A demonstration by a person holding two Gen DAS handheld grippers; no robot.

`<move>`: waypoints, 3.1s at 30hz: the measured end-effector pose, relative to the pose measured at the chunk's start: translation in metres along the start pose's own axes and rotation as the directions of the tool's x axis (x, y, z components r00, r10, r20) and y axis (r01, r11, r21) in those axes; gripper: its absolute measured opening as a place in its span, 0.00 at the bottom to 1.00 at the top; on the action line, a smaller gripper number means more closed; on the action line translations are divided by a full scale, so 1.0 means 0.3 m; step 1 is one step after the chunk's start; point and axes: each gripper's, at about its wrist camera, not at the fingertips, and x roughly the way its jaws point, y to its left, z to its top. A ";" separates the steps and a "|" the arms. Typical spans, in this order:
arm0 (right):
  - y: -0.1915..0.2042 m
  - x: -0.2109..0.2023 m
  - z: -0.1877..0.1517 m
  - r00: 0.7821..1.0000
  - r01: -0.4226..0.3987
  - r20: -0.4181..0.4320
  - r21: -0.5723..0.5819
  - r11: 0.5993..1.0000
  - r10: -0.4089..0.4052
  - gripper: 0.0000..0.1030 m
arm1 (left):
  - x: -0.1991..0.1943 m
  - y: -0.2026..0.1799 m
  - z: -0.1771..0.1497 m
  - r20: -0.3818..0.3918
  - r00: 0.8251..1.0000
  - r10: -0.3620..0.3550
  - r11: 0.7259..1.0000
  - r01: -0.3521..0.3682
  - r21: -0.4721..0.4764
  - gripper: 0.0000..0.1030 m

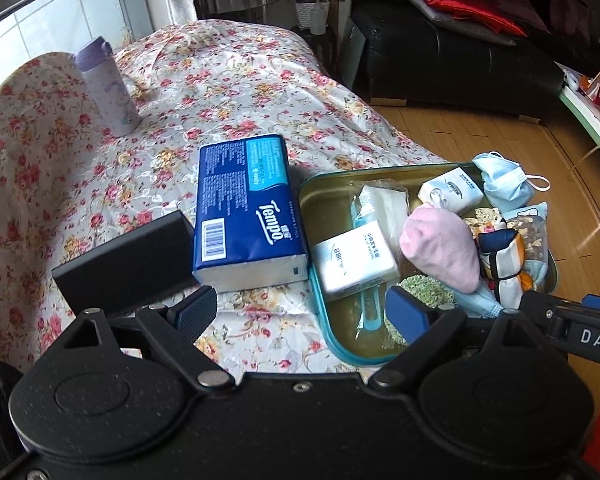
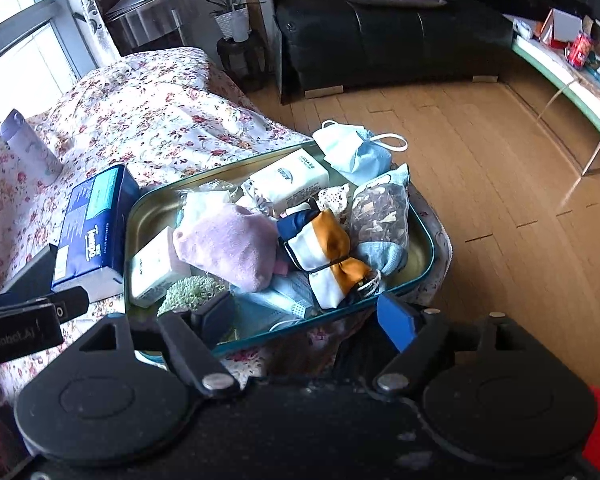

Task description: Organize soft objects

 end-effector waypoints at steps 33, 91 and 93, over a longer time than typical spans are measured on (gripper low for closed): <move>0.045 -0.015 -0.013 1.000 0.011 -0.002 -0.060 0.998 -0.011 0.79 | 0.002 0.007 -0.043 -0.040 0.999 -0.009 1.000 0.008 -0.022 0.86; 0.048 0.012 -0.023 0.999 0.000 -0.034 -0.071 0.997 -0.002 0.80 | 0.021 0.013 -0.061 -0.062 0.998 -0.014 0.999 0.012 -0.031 0.86; 0.050 0.013 -0.024 0.999 -0.001 -0.035 -0.072 0.997 -0.002 0.80 | 0.021 0.013 -0.061 -0.062 0.998 -0.014 0.999 0.012 -0.031 0.86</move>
